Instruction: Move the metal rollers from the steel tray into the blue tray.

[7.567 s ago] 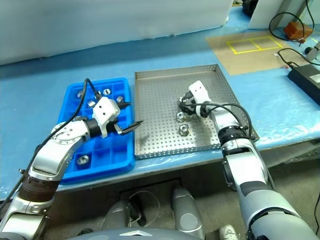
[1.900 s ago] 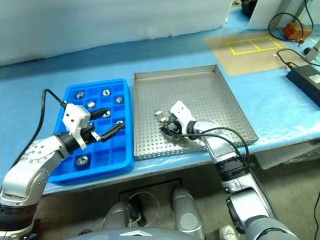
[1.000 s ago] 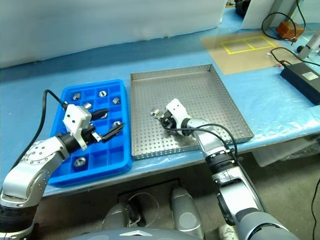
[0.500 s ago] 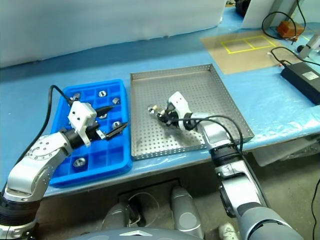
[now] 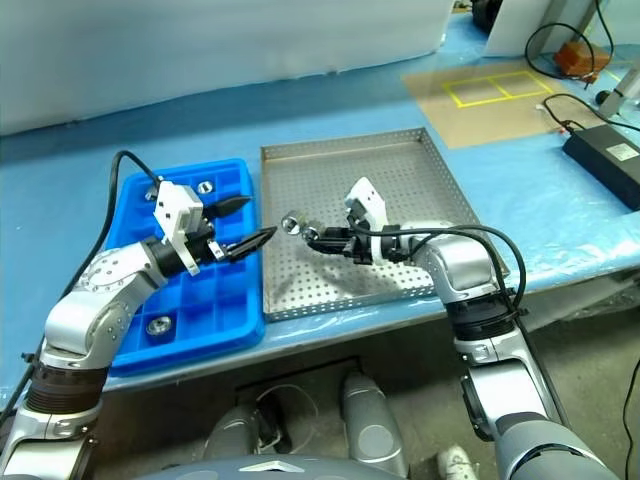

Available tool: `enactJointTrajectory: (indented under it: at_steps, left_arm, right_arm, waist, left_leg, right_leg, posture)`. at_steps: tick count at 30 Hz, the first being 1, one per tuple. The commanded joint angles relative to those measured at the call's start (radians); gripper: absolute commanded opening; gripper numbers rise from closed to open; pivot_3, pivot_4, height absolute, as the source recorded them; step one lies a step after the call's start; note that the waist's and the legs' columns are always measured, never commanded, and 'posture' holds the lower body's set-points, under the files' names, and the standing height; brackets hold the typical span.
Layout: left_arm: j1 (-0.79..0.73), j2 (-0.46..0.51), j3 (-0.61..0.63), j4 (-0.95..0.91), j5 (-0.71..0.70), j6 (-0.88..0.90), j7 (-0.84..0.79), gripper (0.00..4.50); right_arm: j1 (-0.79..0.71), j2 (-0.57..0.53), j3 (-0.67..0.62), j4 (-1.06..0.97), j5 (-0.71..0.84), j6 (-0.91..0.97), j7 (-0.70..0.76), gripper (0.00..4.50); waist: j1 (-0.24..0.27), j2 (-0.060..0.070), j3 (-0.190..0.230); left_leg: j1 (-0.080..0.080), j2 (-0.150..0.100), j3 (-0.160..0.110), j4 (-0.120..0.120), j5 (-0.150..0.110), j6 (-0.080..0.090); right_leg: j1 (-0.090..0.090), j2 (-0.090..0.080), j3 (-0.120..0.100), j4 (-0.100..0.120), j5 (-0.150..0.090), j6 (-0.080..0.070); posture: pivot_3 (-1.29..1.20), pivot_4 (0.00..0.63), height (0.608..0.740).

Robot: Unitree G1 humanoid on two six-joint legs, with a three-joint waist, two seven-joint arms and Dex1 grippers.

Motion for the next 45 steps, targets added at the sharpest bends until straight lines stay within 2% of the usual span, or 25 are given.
enactJointTrajectory:
  at_steps: [1,10,16,29,33,40,45]
  left_arm:
    - [-0.006,0.032,0.024,-0.023,-0.104,0.095,-0.053,4.19]
    - [-0.046,0.053,0.023,0.075,-0.073,0.079,-0.087,4.19]
    - [-0.063,0.047,0.021,0.052,-0.138,0.131,-0.114,4.19]
    - [-0.059,0.077,0.018,0.002,-0.213,0.215,-0.166,4.19]
    - [-0.066,0.065,0.016,0.016,-0.207,0.207,-0.156,4.19]
    - [-0.103,0.025,0.027,-0.02,-0.281,0.254,-0.13,4.19]
    - [-0.097,0.038,0.024,-0.04,-0.303,0.274,-0.13,4.19]
  right_arm:
    - [-0.022,-0.007,-0.054,-0.076,0.092,0.025,0.025,0.69]
    - [-0.009,-0.075,-0.05,-0.166,0.194,0.044,0.097,0.69]
    - [0.002,-0.12,-0.025,-0.196,0.223,0.026,0.157,0.69]
    - [-0.002,-0.127,0.026,-0.181,0.2,-0.02,0.17,0.69]
    - [-0.006,-0.124,0.03,-0.175,0.197,-0.026,0.169,0.69]
    - [0.0,-0.126,0.042,-0.176,0.192,-0.031,0.166,0.69]
    - [-0.002,-0.127,0.041,-0.17,0.188,-0.029,0.157,0.69]
  waist:
    - [0.0,0.0,0.0]
    - [0.002,0.0,0.0]
    - [0.004,0.0,0.0]
    - [0.005,0.0,0.0]
    - [0.005,0.0,0.0]
    - [0.007,0.0,0.0]
    - [0.006,0.0,0.0]
  left_leg:
    - [0.0,0.0,0.0,0.0,0.0,0.0]
    - [0.0,0.0,0.0,0.0,0.0,0.001]
    - [0.0,-0.001,0.0,0.0,-0.001,0.001]
    - [0.001,-0.001,0.0,0.0,-0.001,0.001]
    - [0.0,-0.001,0.0,0.0,-0.001,0.001]
    - [0.0,-0.001,0.0,0.0,-0.001,0.001]
    - [0.0,-0.001,0.0,0.0,-0.001,0.001]
  right_leg:
    - [0.0,0.0,0.0,0.0,0.0,0.0]
    - [0.001,0.0,0.0,-0.002,0.0,0.0]
    - [0.002,0.0,0.0,-0.003,0.0,0.0]
    - [0.002,0.0,0.0,-0.003,-0.001,0.001]
    - [0.002,0.0,0.0,-0.003,-0.001,0.001]
    - [0.002,0.0,0.0,-0.003,0.0,0.001]
    - [0.002,0.0,0.0,-0.003,0.0,0.001]
  posture:
    - [-0.59,0.15,0.74]
    - [-0.6,0.15,0.74]
    - [-0.6,0.15,0.74]
    - [-0.59,0.15,0.74]
    - [-0.59,0.15,0.74]
    - [-0.6,0.15,0.74]
    - [-0.6,0.15,0.74]
